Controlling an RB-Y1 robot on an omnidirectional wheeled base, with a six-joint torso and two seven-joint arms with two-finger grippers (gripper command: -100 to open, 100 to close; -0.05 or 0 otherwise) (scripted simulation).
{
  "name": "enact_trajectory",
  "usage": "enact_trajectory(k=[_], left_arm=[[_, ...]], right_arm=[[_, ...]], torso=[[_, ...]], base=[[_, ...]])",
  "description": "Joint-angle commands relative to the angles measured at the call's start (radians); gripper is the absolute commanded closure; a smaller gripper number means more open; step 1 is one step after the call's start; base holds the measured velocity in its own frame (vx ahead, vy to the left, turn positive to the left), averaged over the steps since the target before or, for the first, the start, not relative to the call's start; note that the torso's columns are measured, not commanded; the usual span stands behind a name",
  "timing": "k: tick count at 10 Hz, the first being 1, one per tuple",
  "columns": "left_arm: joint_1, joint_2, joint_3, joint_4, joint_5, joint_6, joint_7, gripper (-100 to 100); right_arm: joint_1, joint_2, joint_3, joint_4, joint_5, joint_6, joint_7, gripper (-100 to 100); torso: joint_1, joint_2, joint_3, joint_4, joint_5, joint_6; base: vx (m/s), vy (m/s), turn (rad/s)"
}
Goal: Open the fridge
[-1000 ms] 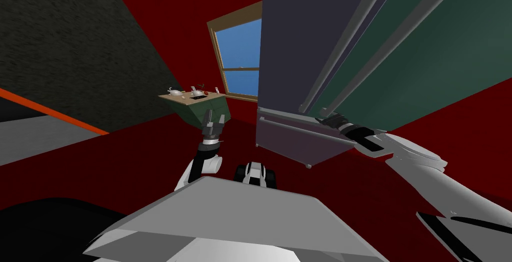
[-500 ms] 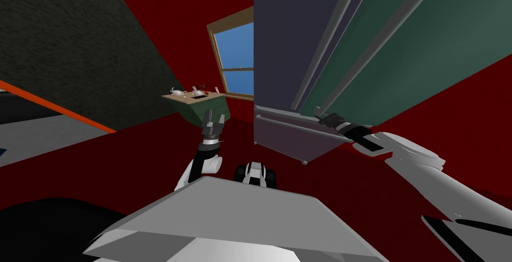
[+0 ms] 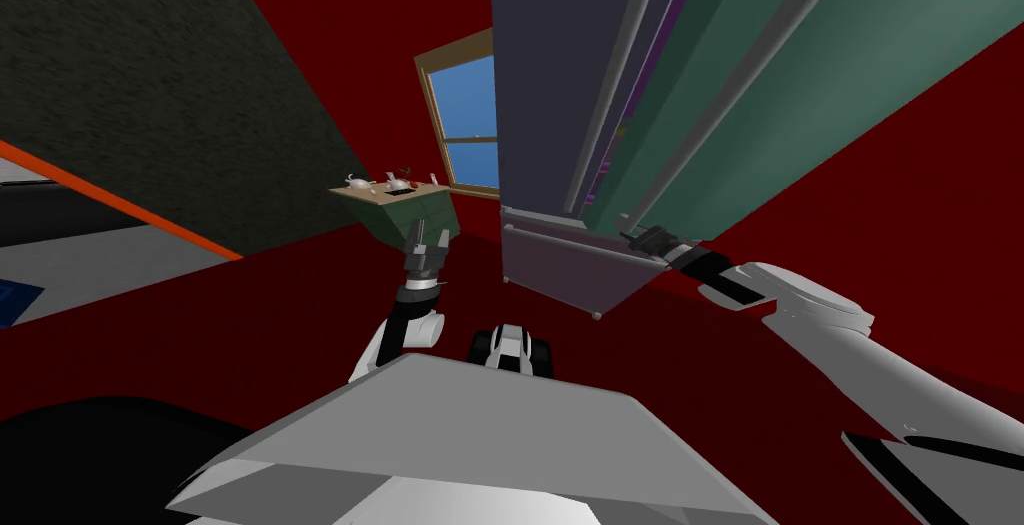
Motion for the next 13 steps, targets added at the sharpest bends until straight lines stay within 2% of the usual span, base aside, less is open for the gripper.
enact_trajectory(k=[1, 2, 3, 4, 5, 9, 10, 11, 13], left_arm=[[0.000, 0.000, 0.000, 0.000, 0.000, 0.000, 0.000, 0], [0.000, 0.000, 0.000, 0.000, 0.000, 0.000, 0.000, 0], [0.000, 0.000, 0.000, 0.000, 0.000, 0.000, 0.000, 0], [0.000, 0.000, 0.000, 0.000, 0.000, 0.000, 0.000, 0], [0.000, 0.000, 0.000, 0.000, 0.000, 0.000, 0.000, 0], [0.000, 0.000, 0.000, 0.000, 0.000, 0.000, 0.000, 0], [0.000, 0.000, 0.000, 0.000, 0.000, 0.000, 0.000, 0], [0.000, 0.000, 0.000, 0.000, 0.000, 0.000, 0.000, 0], [0.000, 0.000, 0.000, 0.000, 0.000, 0.000, 0.000, 0]], right_arm=[[0.007, -0.006, 0.019, -0.063, -0.007, -0.047, -0.011, 100], [0.007, -0.006, 0.019, -0.063, -0.007, -0.047, -0.011, 100], [0.002, -0.004, 0.018, -0.040, -0.005, -0.047, -0.006, 100], [0.008, -0.006, 0.032, -0.075, -0.013, -0.095, -0.007, 100], [0.008, -0.006, 0.032, -0.075, -0.013, -0.095, -0.007, 100], [0.015, -0.012, 0.056, -0.144, -0.029, -0.182, -0.007, 100], [0.017, -0.014, 0.062, -0.161, -0.033, -0.203, -0.007, 100], [0.017, -0.014, 0.062, -0.161, -0.033, -0.203, -0.007, 100], [0.021, -0.017, 0.073, -0.195, -0.042, -0.247, -0.006, 100]], torso=[[0.005, -0.004, -0.003, 0.000, 0.002, -0.001], [0.003, -0.002, -0.002, -0.001, 0.002, -0.004], [0.004, -0.002, -0.002, -0.001, 0.002, -0.004], [0.007, -0.007, -0.004, -0.001, 0.003, -0.002], [0.000, -0.005, -0.004, -0.001, 0.002, -0.004], [-0.003, 0.001, 0.000, 0.001, -0.001, 0.001], [-0.003, 0.003, 0.002, 0.001, -0.001, 0.001], [-0.003, 0.003, 0.002, 0.001, -0.001, 0.001], [0.004, -0.003, -0.002, 0.000, 0.002, -0.002]], base=[[-0.139, -0.181, -0.007], [-0.136, -0.172, 0.026], [-0.058, -0.064, -0.001], [-0.066, -0.190, -0.012], [-0.086, -0.223, 0.055], [-0.093, -0.199, 0.024], [-0.111, -0.232, 0.025], [-0.057, -0.158, 0.003], [-0.067, -0.163, -0.001]])
